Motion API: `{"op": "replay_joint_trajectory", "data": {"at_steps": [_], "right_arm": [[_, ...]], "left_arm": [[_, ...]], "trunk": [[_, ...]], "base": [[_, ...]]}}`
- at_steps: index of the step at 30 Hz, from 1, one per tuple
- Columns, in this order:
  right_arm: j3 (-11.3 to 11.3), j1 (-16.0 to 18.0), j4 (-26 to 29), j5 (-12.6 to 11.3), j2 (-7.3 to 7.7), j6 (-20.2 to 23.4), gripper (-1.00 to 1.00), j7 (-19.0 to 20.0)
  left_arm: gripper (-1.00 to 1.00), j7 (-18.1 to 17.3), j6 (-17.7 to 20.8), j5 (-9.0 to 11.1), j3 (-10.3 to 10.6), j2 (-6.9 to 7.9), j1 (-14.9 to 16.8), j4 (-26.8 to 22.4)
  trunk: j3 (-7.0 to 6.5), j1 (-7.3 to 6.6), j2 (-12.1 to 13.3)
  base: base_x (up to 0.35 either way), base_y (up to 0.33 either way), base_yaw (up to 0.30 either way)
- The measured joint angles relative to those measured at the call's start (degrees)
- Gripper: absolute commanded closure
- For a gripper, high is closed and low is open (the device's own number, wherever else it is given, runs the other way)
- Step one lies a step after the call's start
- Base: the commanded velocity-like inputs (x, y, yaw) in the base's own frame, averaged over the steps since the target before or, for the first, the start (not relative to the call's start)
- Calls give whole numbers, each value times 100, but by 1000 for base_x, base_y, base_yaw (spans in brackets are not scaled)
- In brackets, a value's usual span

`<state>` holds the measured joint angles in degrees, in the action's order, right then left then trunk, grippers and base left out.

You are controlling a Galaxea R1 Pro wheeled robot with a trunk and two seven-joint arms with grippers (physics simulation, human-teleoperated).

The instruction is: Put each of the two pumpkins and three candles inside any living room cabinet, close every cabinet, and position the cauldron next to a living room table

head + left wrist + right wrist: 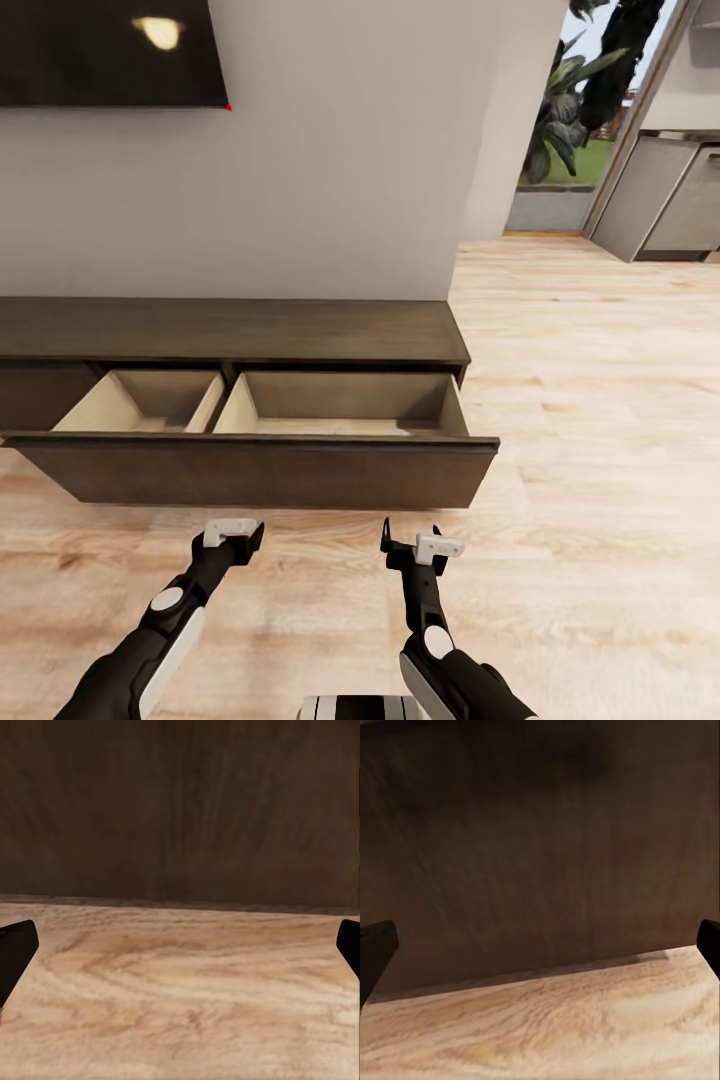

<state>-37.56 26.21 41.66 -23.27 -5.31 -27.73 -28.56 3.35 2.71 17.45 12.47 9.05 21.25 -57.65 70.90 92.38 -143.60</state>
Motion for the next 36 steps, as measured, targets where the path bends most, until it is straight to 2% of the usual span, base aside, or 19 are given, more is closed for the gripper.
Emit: {"op": "replay_joint_trajectory", "data": {"at_steps": [9, 36], "right_arm": [[0, 0, -7, -8, 0, 6, -100, 0], [55, 0, 91, -93, 43, -27, -100, 87]], "left_arm": [[-100, -1, 5, 1, 4, 1, -1, 0], [-100, -1, 0, 1, -5, 28, -1, -2]], "trunk": [[0, 1, 0], [0, 1, 0]], "base": [[97, 44, 0], [11, 19, 0]]}}
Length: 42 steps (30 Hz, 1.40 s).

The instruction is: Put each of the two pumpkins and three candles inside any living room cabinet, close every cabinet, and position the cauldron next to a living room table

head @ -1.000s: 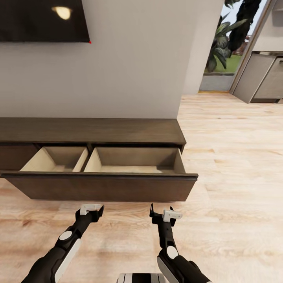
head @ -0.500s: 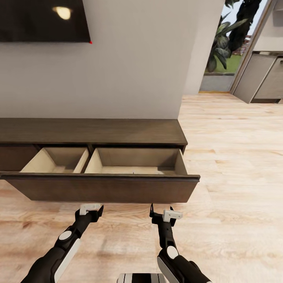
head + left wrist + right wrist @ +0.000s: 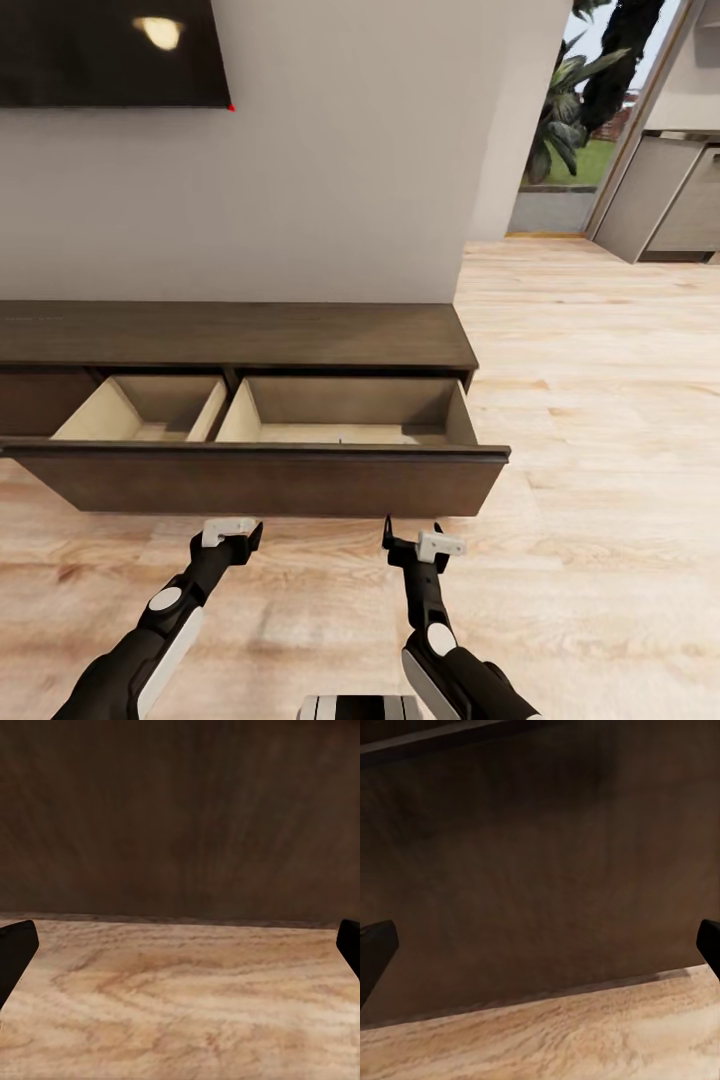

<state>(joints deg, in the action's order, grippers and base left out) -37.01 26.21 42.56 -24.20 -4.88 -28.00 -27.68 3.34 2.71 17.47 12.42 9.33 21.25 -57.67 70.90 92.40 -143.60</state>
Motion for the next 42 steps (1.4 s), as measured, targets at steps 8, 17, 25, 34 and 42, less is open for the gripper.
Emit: {"op": "replay_joint_trajectory", "data": {"at_steps": [8, 17, 25, 34, 42], "right_arm": [[9, 0, -3, -26, 9, -303, -100, -5], [14, 0, -11, -27, 10, -321, -100, -6], [14, 0, -12, -32, 10, -323, -100, -6], [14, 0, -12, -33, 18, -320, -100, -6], [18, 0, -17, -35, 18, -318, -100, -6]], "left_arm": [[-100, 0, 6, -1, 0, 8, 0, 2], [-100, 6, 6, 0, 0, 9, 0, 2], [-100, 8, 6, 0, 0, 9, 0, 2], [-100, 6, 6, 0, -7, 14, 0, 2], [-100, 5, 5, 0, -9, 26, 0, 3]], "trunk": [[0, 0, 0], [0, 0, 0], [0, -1, 0], [0, -1, 0], [0, 1, 0]], "base": [[64, 53, 0], [62, 61, 0], [133, 59, 0], [173, 26, 0], [66, 17, 0]]}}
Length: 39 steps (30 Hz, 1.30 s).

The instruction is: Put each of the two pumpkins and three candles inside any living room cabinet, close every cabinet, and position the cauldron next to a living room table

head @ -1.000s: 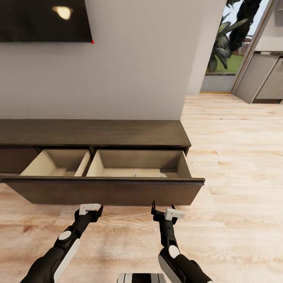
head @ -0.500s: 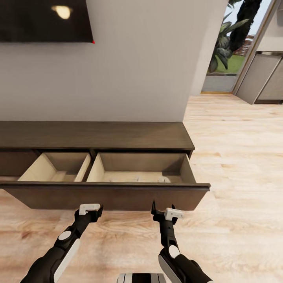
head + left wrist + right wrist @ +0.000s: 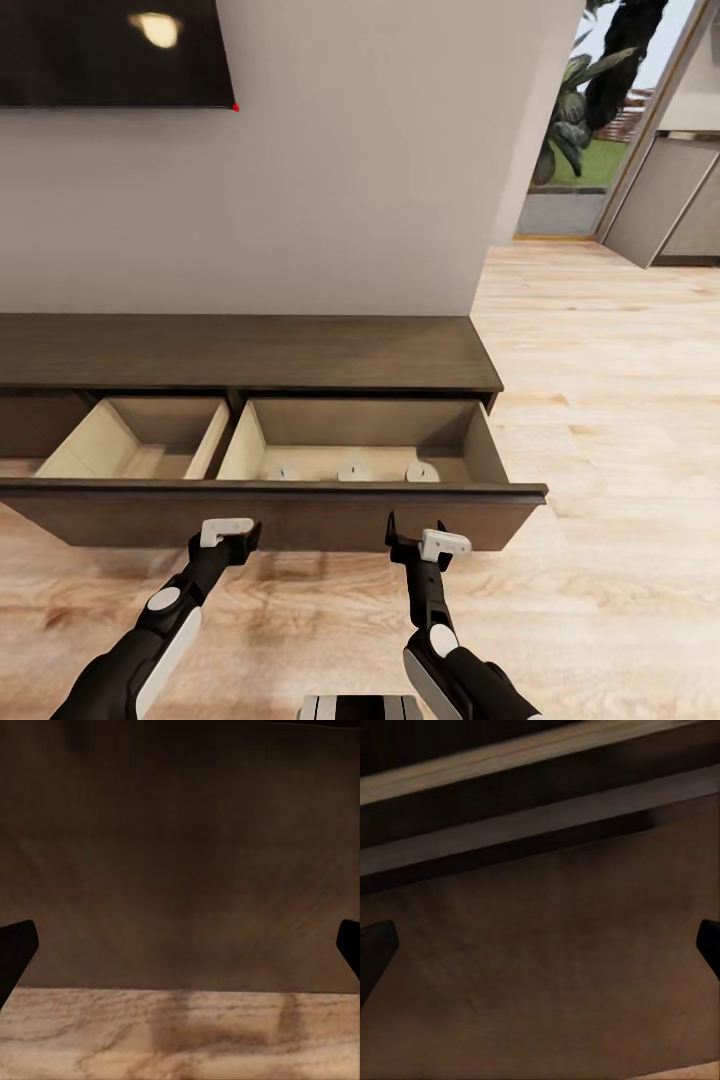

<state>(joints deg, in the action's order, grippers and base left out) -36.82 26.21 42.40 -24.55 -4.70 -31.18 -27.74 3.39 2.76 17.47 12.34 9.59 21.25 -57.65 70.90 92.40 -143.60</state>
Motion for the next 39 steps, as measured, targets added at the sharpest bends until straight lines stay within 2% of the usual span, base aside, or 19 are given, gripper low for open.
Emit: {"op": "replay_joint_trajectory", "data": {"at_steps": [5, 9, 39], "right_arm": [[-4, 0, 2, -1, 0, 0, -100, 0], [-1, -4, -9, -122, 1, -12, -100, -8], [2, -4, -7, -122, 1, -19, -100, -14]], "left_arm": [[-100, 0, 1, 0, -2, 0, 0, -1], [-100, -1, 1, 0, -7, 0, 0, -1], [-100, 1, 1, 0, -9, 1, 0, -1]], "trunk": [[0, -2, 0], [1, -1, 0], [1, -1, 0]], "base": [[140, 49, 0], [181, 25, 0], [212, 1, 0]]}}
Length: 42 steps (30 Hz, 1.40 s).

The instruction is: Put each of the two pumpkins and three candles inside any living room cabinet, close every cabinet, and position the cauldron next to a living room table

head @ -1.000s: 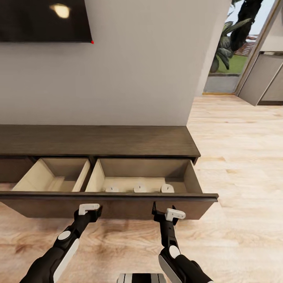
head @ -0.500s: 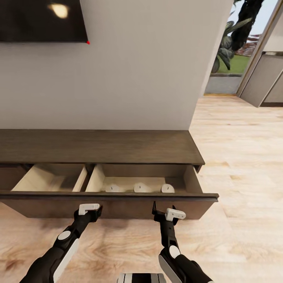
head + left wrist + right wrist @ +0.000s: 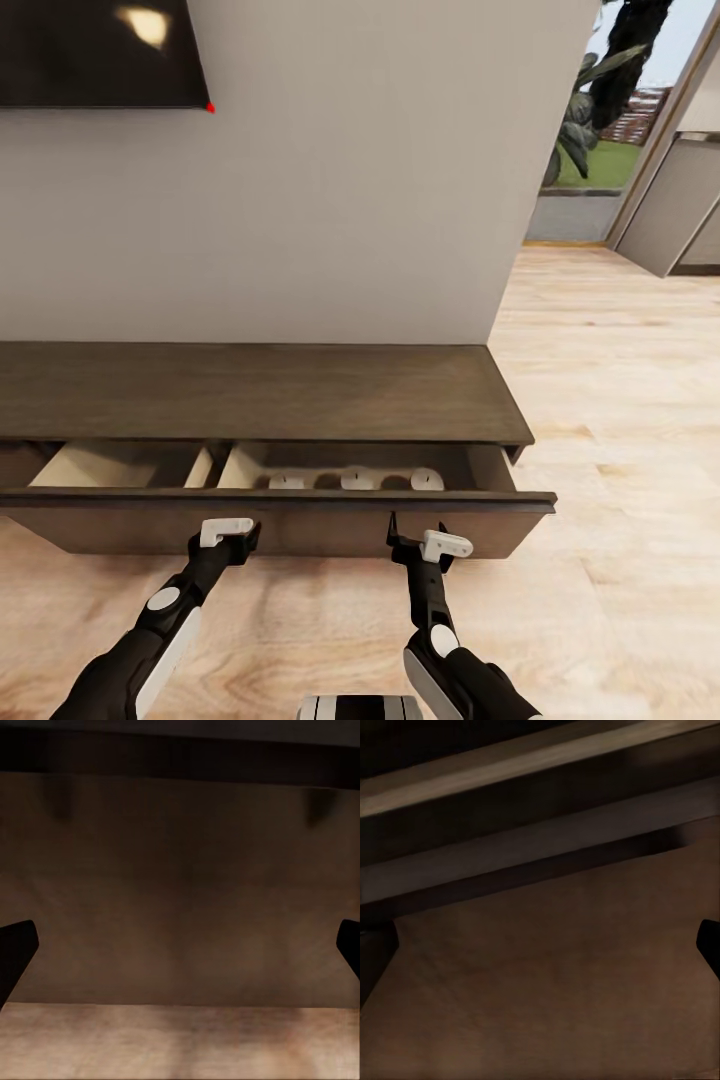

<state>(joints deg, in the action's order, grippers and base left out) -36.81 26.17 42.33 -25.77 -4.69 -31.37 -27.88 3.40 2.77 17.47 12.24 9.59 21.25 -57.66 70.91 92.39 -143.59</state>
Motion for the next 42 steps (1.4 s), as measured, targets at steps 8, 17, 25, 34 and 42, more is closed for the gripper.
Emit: {"op": "replay_joint_trajectory", "data": {"at_steps": [8, 17, 25, 34, 42], "right_arm": [[1, 0, 0, -4, 0, -2, -100, -1], [10, 1, -4, -24, 1, -20, -100, -13], [4, 1, 2, 14, 0, -1, -100, -1], [0, 0, 2, 25, 0, 6, -100, 3], [-5, 4, 13, 122, -1, 19, -100, 14]], "left_arm": [[-100, -5, 0, 0, 0, 0, 0, 0], [-100, 0, 1, 0, -1, 0, -1, -1], [-100, -1, 0, 0, -5, 5, 0, 0], [-100, -3, -2, 0, -11, 9, 0, 0], [-100, -3, -1, 0, -12, 9, 0, -2]], "trunk": [[0, 0, 0], [0, 0, 0], [0, 2, 0], [0, 1, 0], [-1, 4, 0]], "base": [[218, 0, 0], [218, 56, 0], [127, 23, 0], [32, 4, 0], [-77, 4, 0]]}}
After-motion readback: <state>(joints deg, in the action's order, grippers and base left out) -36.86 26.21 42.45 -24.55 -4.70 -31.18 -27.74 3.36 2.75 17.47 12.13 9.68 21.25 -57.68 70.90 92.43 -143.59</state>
